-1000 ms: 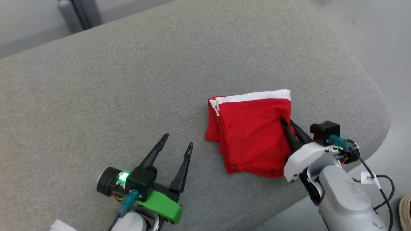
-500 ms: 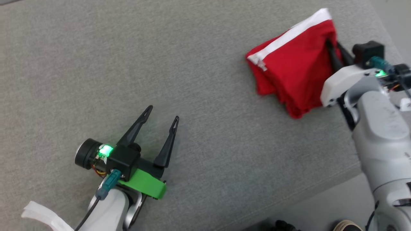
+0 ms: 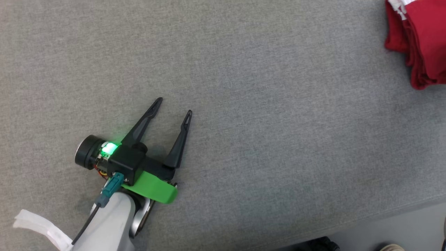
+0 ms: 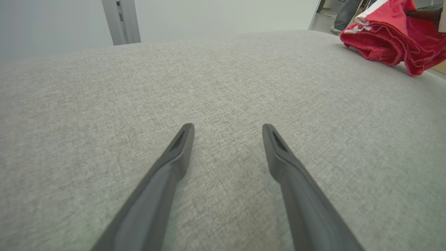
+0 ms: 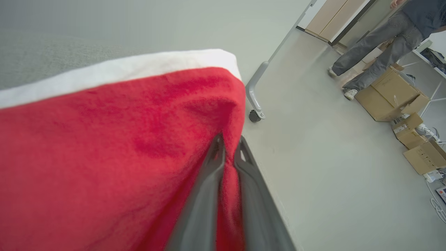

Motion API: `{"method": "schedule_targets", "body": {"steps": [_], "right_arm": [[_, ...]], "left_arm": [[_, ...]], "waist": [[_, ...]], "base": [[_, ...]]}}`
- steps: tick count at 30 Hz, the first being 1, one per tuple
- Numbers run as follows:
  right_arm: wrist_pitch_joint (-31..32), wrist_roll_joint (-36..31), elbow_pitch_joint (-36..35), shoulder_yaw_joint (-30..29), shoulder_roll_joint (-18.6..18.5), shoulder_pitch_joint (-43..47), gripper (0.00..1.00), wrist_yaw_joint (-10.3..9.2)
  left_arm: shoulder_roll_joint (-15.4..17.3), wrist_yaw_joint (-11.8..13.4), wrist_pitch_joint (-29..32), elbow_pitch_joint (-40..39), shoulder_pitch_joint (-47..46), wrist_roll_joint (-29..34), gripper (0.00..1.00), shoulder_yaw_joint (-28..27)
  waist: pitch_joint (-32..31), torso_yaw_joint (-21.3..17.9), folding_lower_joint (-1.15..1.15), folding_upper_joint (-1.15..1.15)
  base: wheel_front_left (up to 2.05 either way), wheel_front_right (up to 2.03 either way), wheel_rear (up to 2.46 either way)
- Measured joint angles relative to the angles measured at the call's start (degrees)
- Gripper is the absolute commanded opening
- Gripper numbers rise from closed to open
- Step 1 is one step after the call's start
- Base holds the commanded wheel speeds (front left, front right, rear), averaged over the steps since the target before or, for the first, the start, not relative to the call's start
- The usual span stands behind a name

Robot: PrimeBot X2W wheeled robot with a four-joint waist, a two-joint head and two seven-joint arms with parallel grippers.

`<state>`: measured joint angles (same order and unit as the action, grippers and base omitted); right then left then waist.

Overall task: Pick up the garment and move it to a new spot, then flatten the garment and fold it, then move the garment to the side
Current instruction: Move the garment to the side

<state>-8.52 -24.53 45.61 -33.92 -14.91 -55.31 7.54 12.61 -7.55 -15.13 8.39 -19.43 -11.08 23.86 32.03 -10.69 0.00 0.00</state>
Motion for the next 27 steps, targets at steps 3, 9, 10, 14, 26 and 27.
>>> {"method": "schedule_targets", "body": {"steps": [3,9,10,14,26,27], "right_arm": [[-0.14,-2.03,-1.75,-3.9,0.02,-0.17,1.0,0.0],[-3.21,-4.13,-5.01,-8.38,2.59,-0.19,1.0,0.0],[-3.86,-4.3,-5.22,-7.93,3.15,-0.19,1.0,0.0],[-5.92,-2.47,-6.09,-2.74,6.27,-0.77,1.0,0.0],[-6.56,16.69,-16.06,21.64,11.77,7.98,1.0,0.0],[-6.56,18.19,-16.83,23.21,11.88,9.55,1.0,0.0]], "left_arm": [[-0.33,0.0,-0.04,0.09,-0.14,-0.09,1.0,-0.24],[-1.02,0.0,-0.03,1.24,0.1,-0.15,1.0,-1.33],[-1.26,0.0,-0.02,1.42,0.23,-0.16,1.0,-1.68],[-2.53,0.0,0.0,2.75,1.61,-0.14,1.0,-4.1],[-6.36,0.0,0.0,6.64,4.6,1.22,1.0,-16.23],[-6.55,0.0,0.0,6.92,4.83,1.44,1.0,-17.31]], "waist": [[0.32,0.87,0.0,0.0],[-1.44,1.41,0.0,0.0],[-1.92,1.49,0.0,0.0],[-4.18,1.87,0.0,0.0],[-12.26,4.36,0.0,0.0],[-12.85,4.81,0.0,0.0]], "base": [[0.0,0.0,0.0],[0.0,0.0,0.0],[0.0,0.0,0.0],[0.0,0.0,0.0],[0.0,0.0,0.0],[0.0,0.0,0.0]]}}
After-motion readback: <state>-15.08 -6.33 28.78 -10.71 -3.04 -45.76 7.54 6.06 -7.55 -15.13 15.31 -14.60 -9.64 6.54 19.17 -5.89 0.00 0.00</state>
